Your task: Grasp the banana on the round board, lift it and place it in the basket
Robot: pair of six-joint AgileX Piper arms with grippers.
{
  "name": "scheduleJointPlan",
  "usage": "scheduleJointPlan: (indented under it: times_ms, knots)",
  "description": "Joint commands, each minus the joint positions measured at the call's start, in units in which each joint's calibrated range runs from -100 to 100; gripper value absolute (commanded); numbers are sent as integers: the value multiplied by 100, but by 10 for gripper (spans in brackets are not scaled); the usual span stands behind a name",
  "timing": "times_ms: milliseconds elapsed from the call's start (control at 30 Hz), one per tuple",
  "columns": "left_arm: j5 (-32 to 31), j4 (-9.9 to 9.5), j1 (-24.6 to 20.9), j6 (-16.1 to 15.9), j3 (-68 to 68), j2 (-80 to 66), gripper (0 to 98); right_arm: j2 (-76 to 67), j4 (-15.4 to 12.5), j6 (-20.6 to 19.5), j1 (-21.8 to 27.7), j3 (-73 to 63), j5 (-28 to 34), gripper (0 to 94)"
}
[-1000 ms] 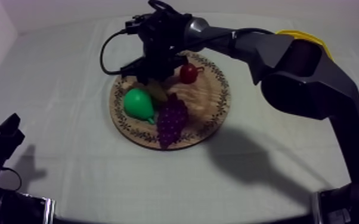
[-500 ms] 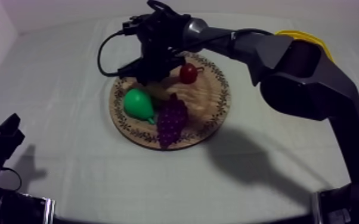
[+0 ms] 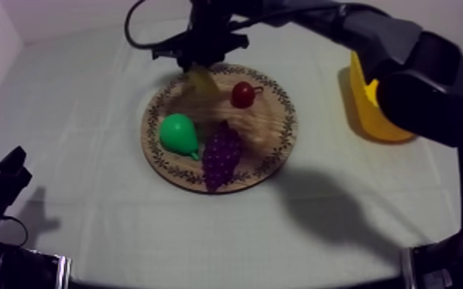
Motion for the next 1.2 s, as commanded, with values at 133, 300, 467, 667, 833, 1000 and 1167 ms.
scheduleJointPlan:
  times_ms: [133, 300, 467, 667, 833, 1000, 1167]
  knots:
    - [0, -2, 0, -1, 3, -3, 1, -1369, 190, 29, 136, 808, -115, 219]
    - [0, -2, 0, 0, 3, -3, 1, -2668, 339, 133, 474, 1654, -177, 218]
    - [0, -2, 0, -1, 3, -3, 1, -3867, 437, 347, 1003, 2424, -176, 218]
    - [0, -2, 0, -1, 3, -3, 1, -4469, 523, 557, 1741, 3108, -183, 221]
    - [0, -2, 0, 1, 3, -3, 1, -4352, 758, 544, 2082, 3657, -263, 224]
    - [0, -2, 0, -1, 3, -3, 1, -4106, 926, 396, 2264, 4281, -468, 218]
    - [0, -2, 0, 0, 3, -3, 1, -3912, 980, 298, 2414, 4637, -579, 217]
